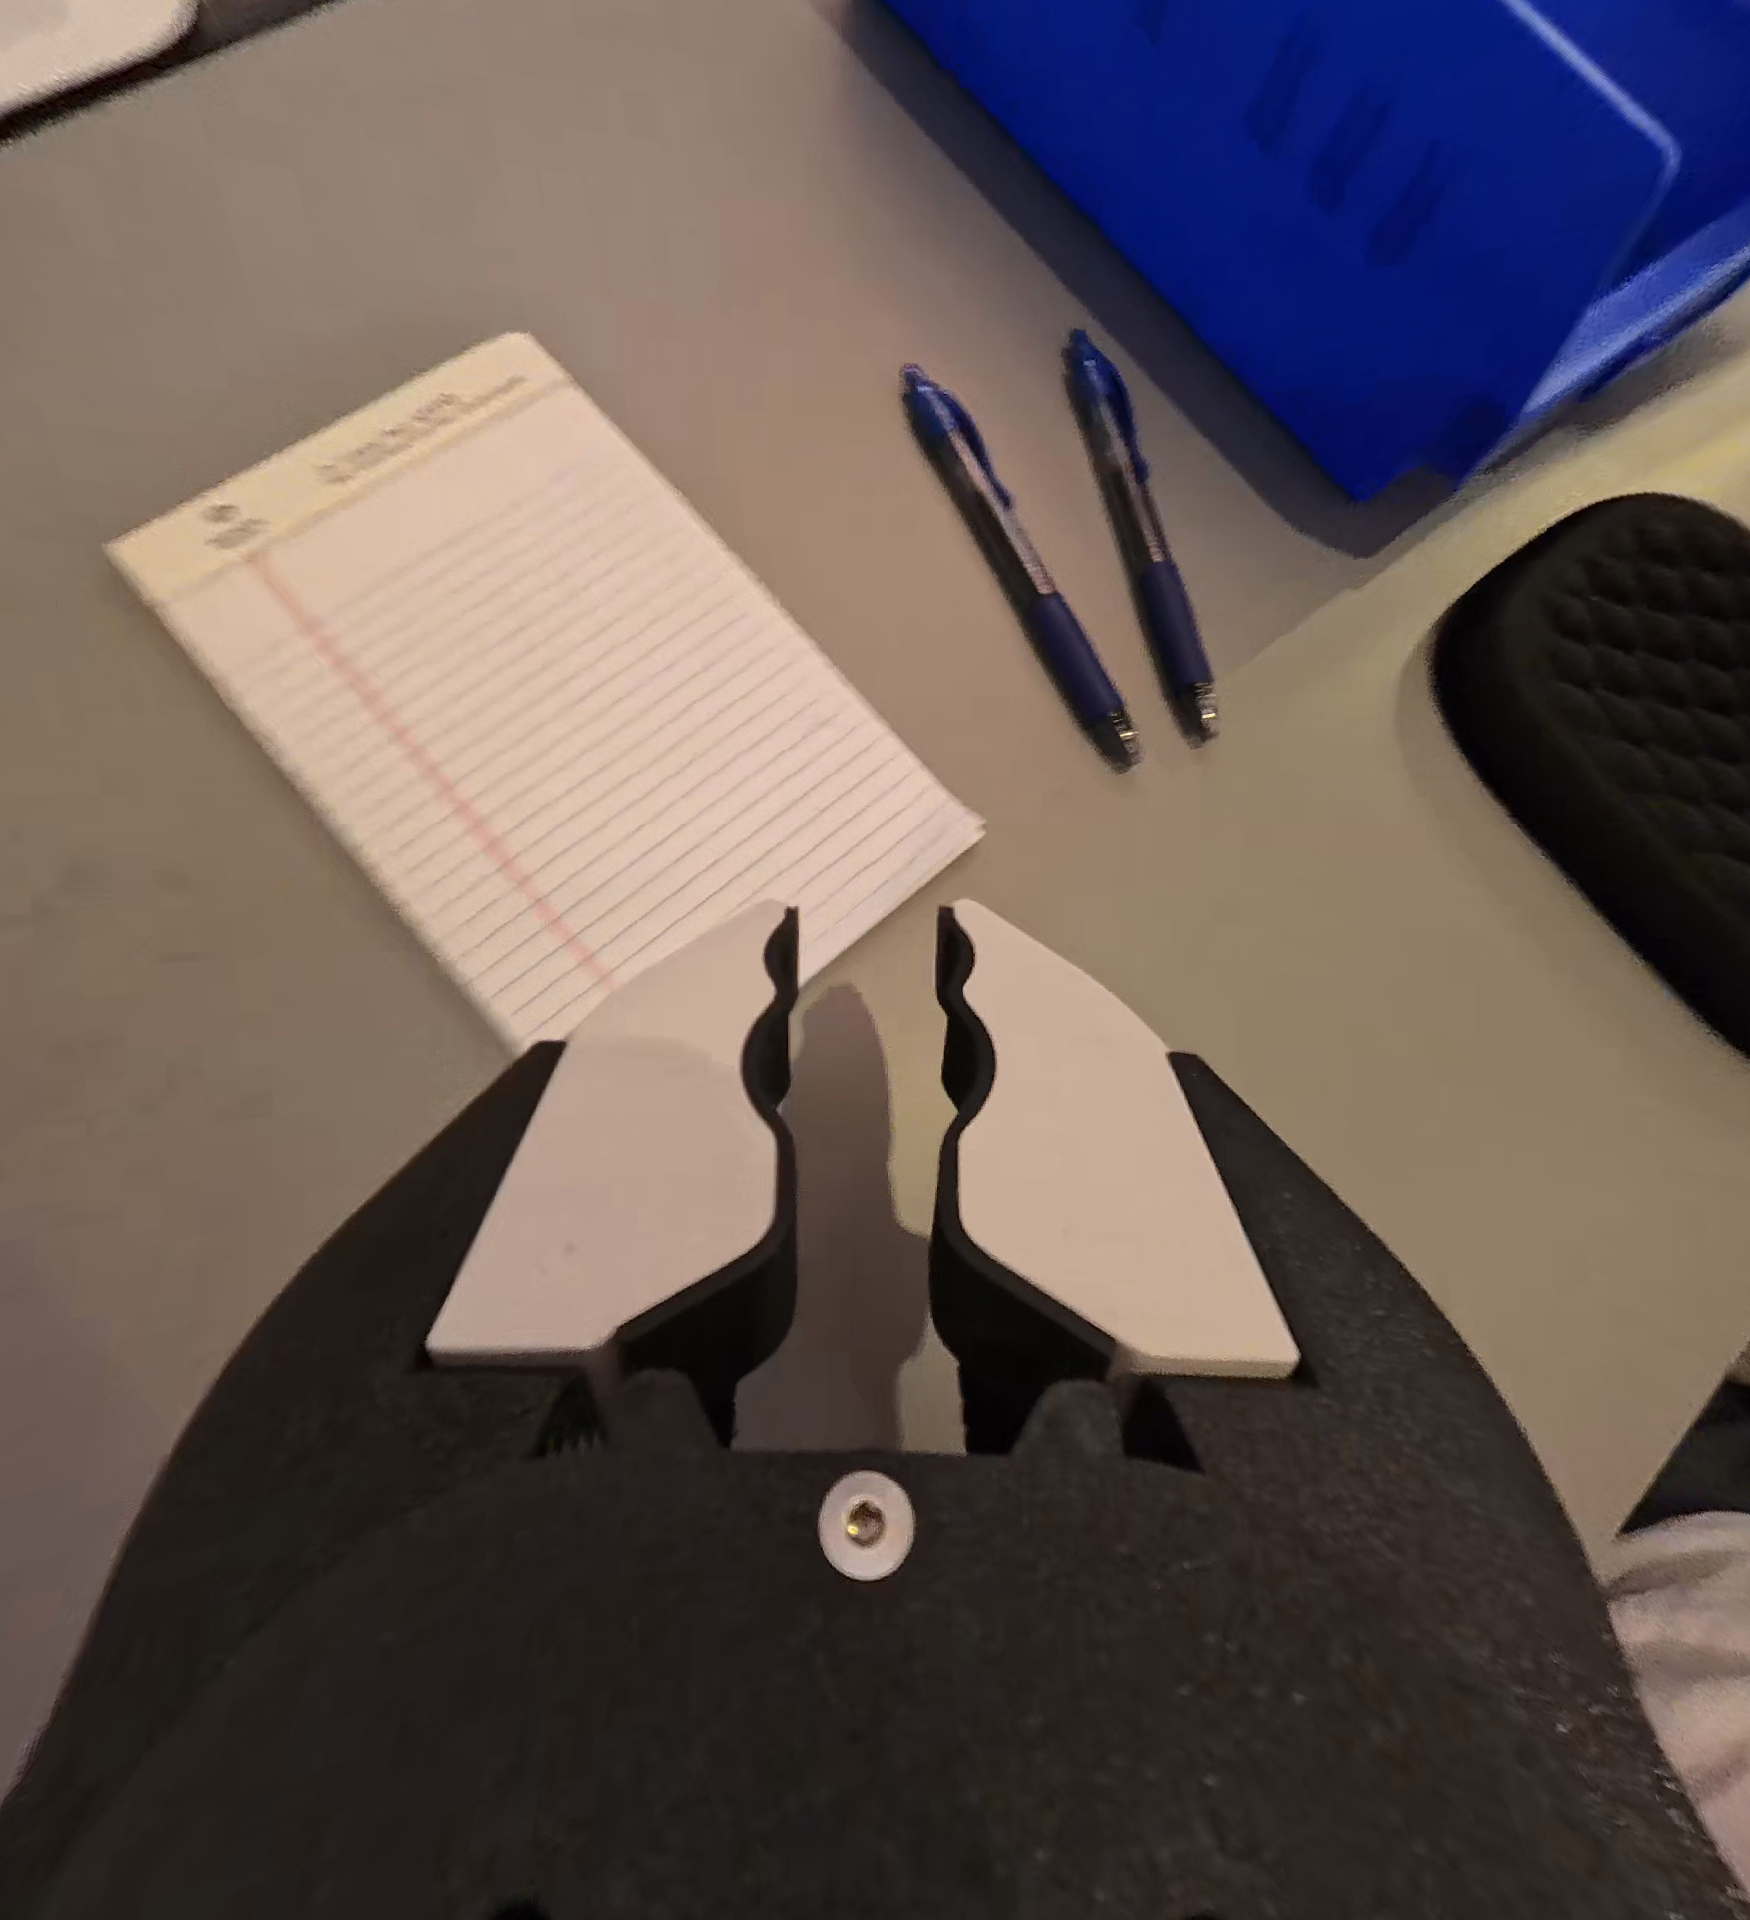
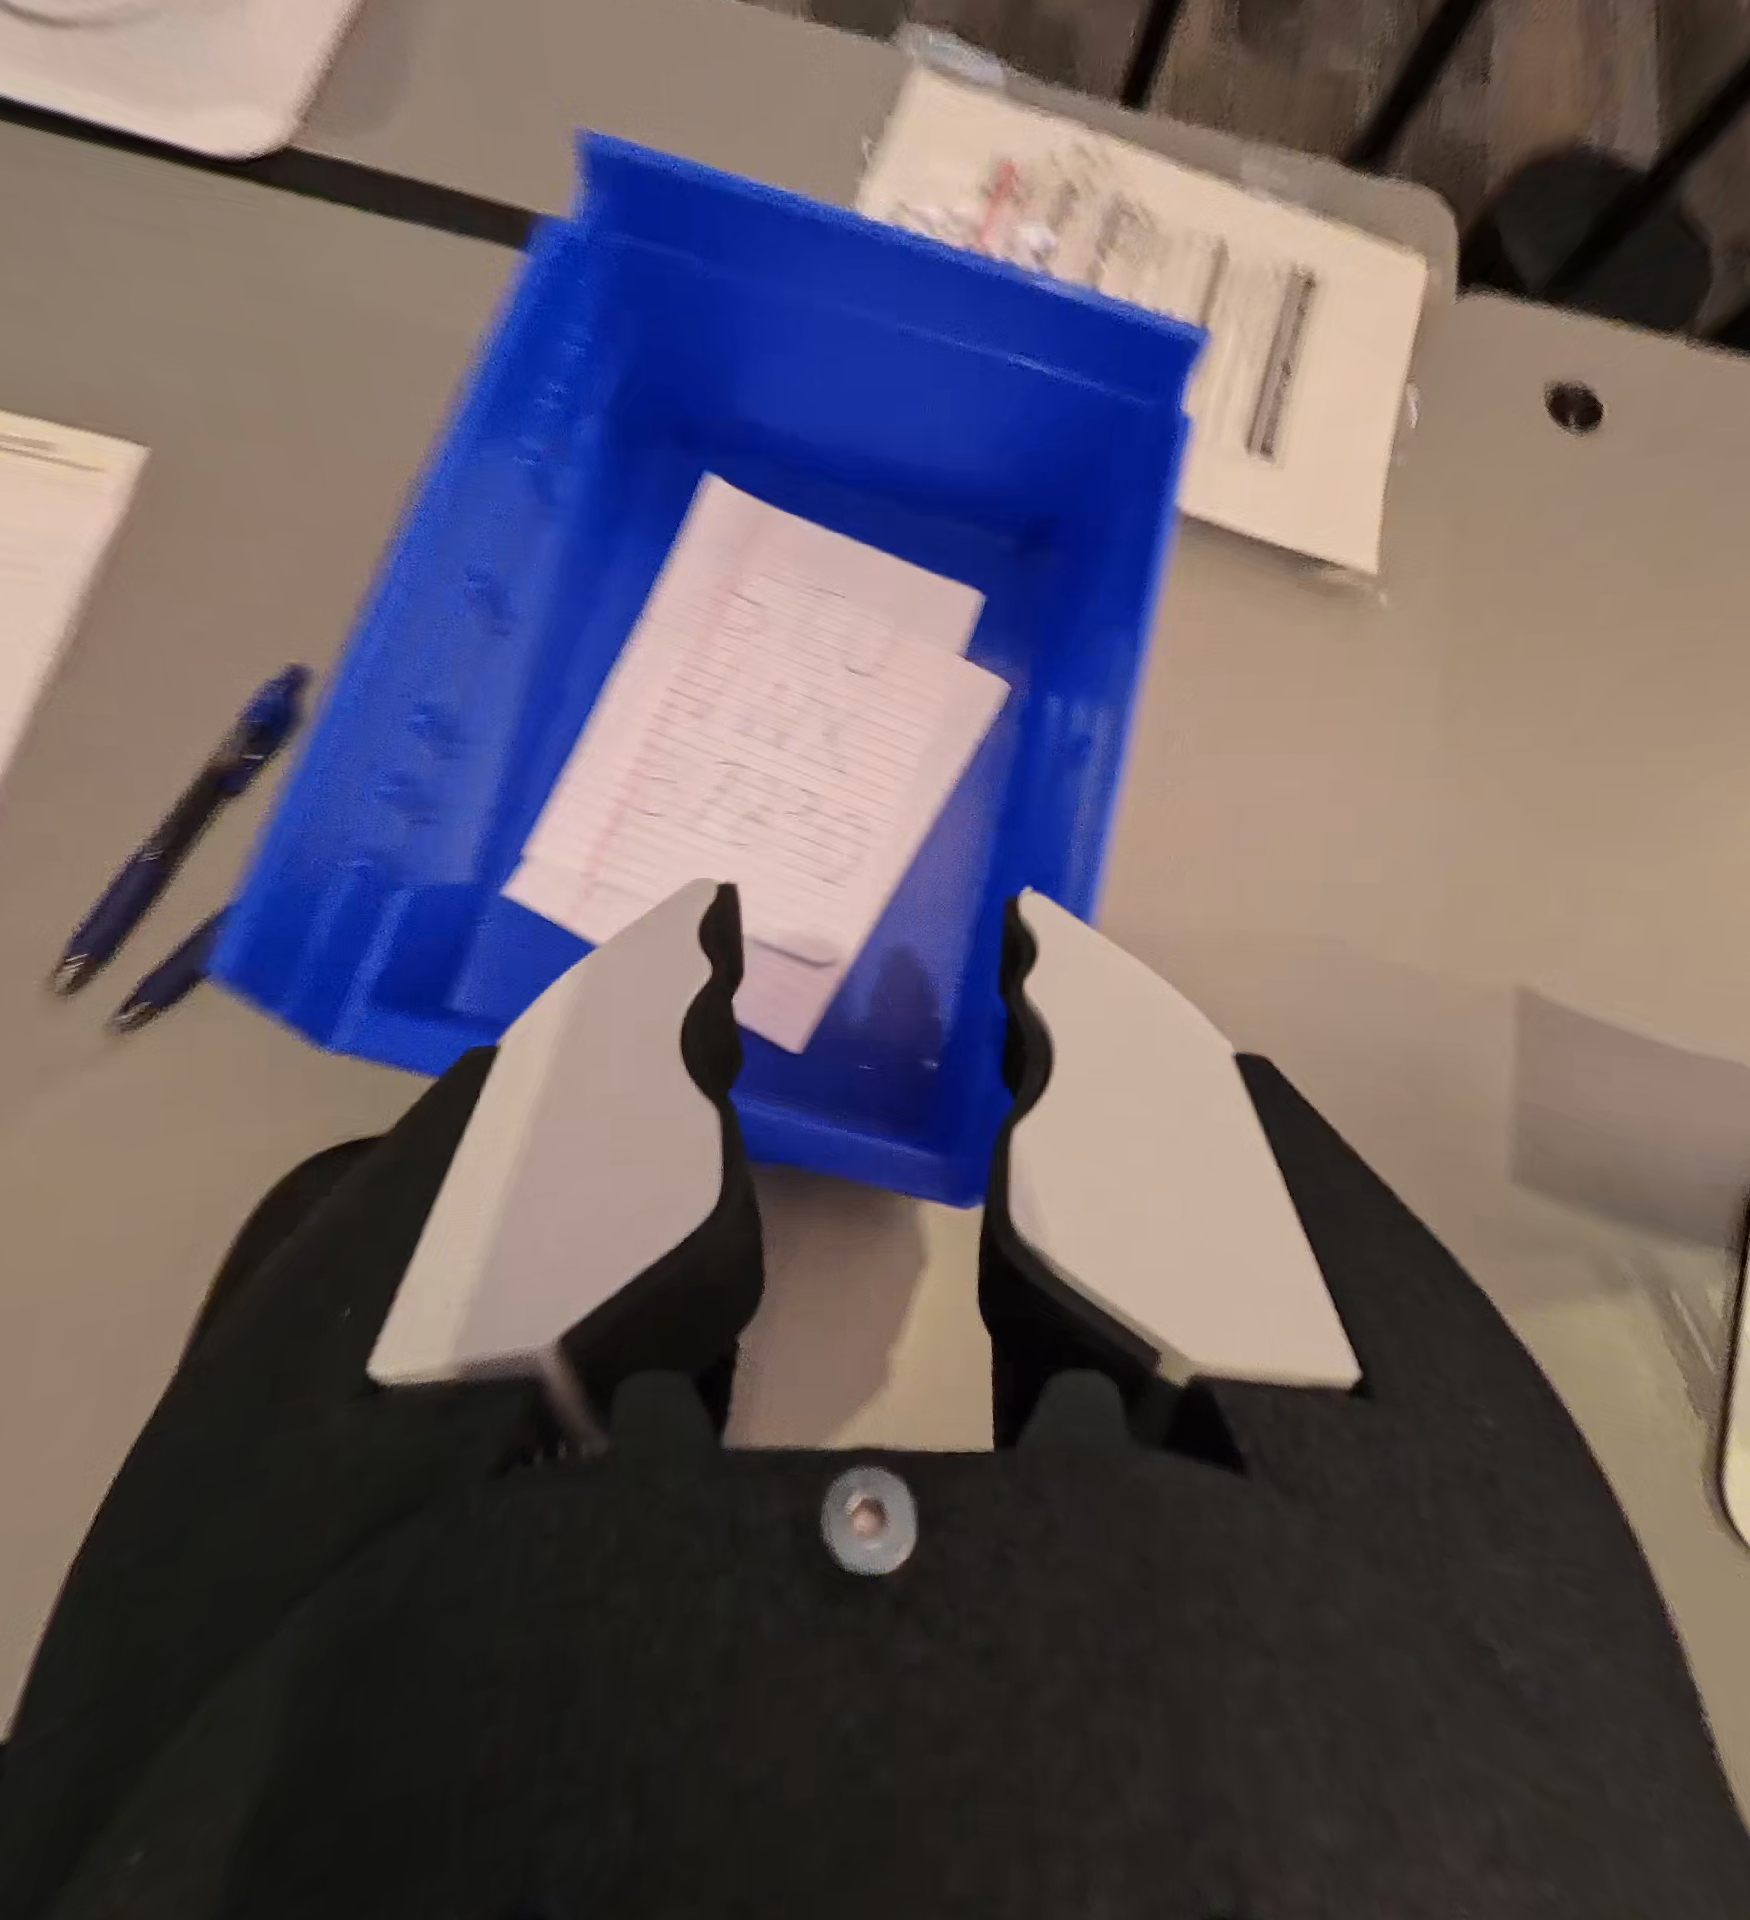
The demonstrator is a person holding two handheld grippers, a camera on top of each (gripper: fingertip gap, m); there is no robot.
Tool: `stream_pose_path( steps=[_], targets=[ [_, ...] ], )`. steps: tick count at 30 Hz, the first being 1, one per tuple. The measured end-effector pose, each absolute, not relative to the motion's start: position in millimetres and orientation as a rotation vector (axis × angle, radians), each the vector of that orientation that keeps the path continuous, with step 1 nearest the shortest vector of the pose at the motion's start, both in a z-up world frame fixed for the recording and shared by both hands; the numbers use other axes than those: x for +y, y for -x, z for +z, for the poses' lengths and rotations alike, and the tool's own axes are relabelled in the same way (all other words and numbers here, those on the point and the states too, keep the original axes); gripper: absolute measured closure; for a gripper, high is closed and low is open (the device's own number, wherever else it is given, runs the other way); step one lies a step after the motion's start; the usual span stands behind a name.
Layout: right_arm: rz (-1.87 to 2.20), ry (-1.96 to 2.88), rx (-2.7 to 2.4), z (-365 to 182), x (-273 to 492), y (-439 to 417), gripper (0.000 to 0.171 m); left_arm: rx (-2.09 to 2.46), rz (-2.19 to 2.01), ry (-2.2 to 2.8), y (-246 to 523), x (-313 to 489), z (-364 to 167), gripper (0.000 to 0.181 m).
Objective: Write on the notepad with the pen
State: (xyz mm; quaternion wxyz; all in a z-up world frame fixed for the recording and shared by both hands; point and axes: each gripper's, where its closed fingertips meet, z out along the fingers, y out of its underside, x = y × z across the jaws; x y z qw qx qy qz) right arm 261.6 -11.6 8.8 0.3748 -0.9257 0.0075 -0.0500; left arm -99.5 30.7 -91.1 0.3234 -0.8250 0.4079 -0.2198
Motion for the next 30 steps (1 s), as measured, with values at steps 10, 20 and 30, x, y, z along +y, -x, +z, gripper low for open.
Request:
stream_pose_path(
  steps=[10, 20, 30],
  targets=[
    [0.071, 2.768, 0.183, -101.4, -13.0, -309.8, 0.149, 0.629, -0.086, 2.092, 257.4, 63.6, -16.2, 0.133],
    [0.121, 2.794, 0.085, -103.0, -23.3, -317.3, 0.165, 0.305, -0.004, 2.143, 361.8, 73.3, -22.1, 0.130],
    [0.131, 2.792, 0.055, -103.7, -33.4, -323.5, 0.166, 0.283, -0.102, 2.195, 347.4, 103.8, -64.7, 0.132]
  ],
)
